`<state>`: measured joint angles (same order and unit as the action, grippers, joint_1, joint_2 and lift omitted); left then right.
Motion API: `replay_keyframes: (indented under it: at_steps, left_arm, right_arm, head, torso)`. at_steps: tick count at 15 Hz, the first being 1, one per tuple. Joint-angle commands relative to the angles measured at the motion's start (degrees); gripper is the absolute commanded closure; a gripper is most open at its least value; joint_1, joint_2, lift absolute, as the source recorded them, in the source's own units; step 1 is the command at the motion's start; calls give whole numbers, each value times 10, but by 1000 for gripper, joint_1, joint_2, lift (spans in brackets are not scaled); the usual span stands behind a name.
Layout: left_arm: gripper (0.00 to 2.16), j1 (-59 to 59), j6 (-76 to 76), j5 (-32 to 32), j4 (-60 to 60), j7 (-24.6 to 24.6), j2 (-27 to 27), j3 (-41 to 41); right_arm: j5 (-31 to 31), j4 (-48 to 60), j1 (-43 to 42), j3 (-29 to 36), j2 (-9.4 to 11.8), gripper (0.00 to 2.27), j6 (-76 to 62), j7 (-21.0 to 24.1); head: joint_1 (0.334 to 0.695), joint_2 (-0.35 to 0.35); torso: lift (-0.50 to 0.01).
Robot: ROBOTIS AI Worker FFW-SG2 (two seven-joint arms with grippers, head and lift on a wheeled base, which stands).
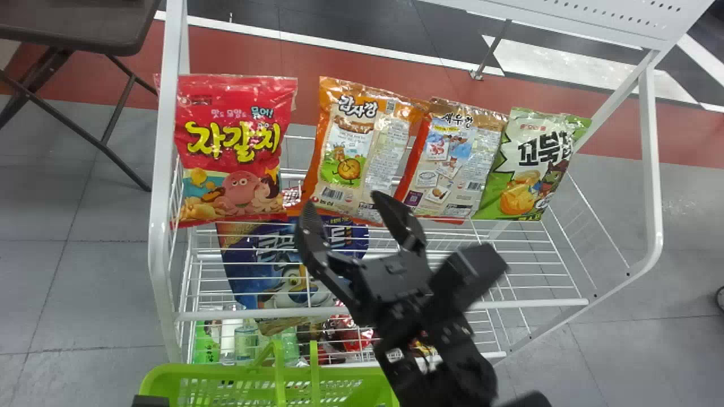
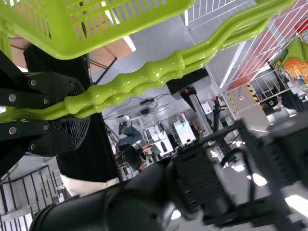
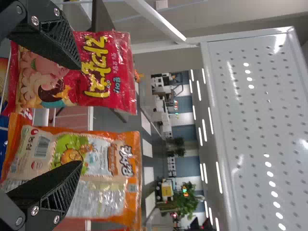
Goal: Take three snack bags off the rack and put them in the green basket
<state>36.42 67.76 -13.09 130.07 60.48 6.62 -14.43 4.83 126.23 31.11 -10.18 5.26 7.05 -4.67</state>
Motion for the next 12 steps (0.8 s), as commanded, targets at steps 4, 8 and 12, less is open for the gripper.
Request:
replay_keyframes:
  at_steps: [4, 8, 12]
  left_arm:
    - [1467, -2, 1, 0, 3, -1, 1, -2]
    - [1467, -5, -1, -1, -1, 2, 1, -2]
    - [1467, -5, -1, -1, -2, 4, 0, -1]
  right_arm:
    - [6, -82, -128, -42, -4, 120, 75, -1]
    - [23, -158, -212, -53, -16, 120, 89, -4]
    - [81, -194, -266, -48, -15, 157, 140, -52]
  head:
    - [695, -313]
    - [695, -256]
    - [695, -198]
  torso:
    - [-26]
    - [-26]
    - [-26]
